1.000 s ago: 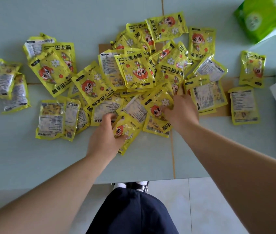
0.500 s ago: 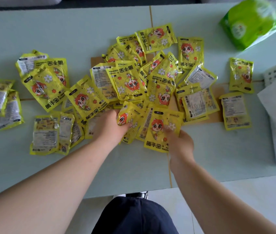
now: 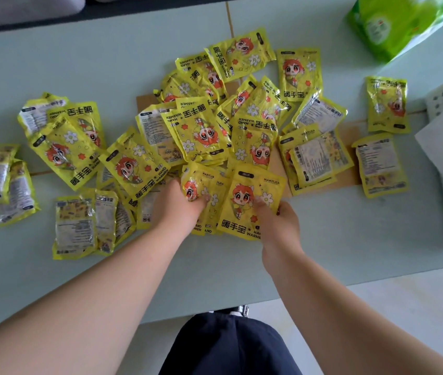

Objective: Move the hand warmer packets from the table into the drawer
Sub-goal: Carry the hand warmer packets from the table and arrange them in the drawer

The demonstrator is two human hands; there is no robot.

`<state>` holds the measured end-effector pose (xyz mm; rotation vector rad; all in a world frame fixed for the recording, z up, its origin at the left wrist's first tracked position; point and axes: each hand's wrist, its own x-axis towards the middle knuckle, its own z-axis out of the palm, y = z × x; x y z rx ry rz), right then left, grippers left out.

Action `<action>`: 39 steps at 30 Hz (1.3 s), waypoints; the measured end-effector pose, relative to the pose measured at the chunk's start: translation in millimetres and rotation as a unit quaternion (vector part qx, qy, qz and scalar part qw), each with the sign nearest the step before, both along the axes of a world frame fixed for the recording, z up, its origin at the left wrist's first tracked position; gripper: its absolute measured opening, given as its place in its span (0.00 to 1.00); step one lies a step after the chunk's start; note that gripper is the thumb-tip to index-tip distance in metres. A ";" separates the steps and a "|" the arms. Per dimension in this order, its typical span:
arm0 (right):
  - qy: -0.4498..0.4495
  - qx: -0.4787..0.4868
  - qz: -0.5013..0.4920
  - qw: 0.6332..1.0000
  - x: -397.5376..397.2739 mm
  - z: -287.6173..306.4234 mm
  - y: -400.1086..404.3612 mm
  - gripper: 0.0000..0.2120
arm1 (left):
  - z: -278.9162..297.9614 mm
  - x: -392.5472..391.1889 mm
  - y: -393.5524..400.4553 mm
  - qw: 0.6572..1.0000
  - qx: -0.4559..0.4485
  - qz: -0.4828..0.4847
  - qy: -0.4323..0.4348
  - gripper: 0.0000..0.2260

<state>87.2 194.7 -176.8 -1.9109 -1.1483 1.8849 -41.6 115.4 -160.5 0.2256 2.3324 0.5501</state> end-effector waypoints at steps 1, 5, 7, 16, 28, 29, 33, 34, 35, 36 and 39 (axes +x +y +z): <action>0.006 -0.005 -0.009 1.000 2.8 1.8 0.0 0.01 | 1.0 0.8 -1.5 1.000 0.009 0.001 -0.005 0.12; 0.003 -0.010 -0.015 1.000 20.9 11.5 0.6 0.02 | 11.7 6.6 -7.4 0.999 0.047 0.006 -0.018 0.11; 0.001 -0.003 -0.026 1.000 35.2 18.6 1.9 0.03 | 20.0 11.2 -8.1 0.999 0.043 0.002 -0.024 0.10; -0.001 0.026 -0.156 0.987 116.5 57.0 -8.2 0.02 | 57.7 53.7 14.6 0.989 0.066 -0.091 -0.095 0.12; 0.013 0.073 -0.413 0.908 257.1 91.0 -111.9 0.09 | 86.3 191.6 25.9 0.910 0.110 -0.361 -0.171 0.13; 0.010 0.077 -0.436 0.896 273.3 93.4 -128.1 0.09 | 88.2 211.7 20.5 0.898 0.110 -0.384 -0.183 0.13; -0.008 0.088 -0.525 0.847 333.2 96.5 -192.0 0.07 | 93.8 291.7 -7.3 0.852 0.103 -0.471 -0.205 0.12; -0.016 0.090 -0.556 0.826 353.5 96.5 -216.2 0.06 | 93.2 320.2 -20.7 0.834 0.092 -0.502 -0.209 0.11; -0.022 0.088 -0.569 0.817 363.9 95.0 -229.1 0.06 | 94.4 335.1 -28.1 0.823 0.090 -0.517 -0.216 0.10; -0.025 0.086 -0.583 0.807 374.8 92.4 -243.1 0.05 | 94.9 350.4 -36.0 0.814 0.091 -0.530 -0.221 0.08; -0.024 0.080 -0.652 0.754 419.5 87.9 -305.2 0.02 | 96.0 414.5 -77.7 0.772 0.079 -0.587 -0.229 0.07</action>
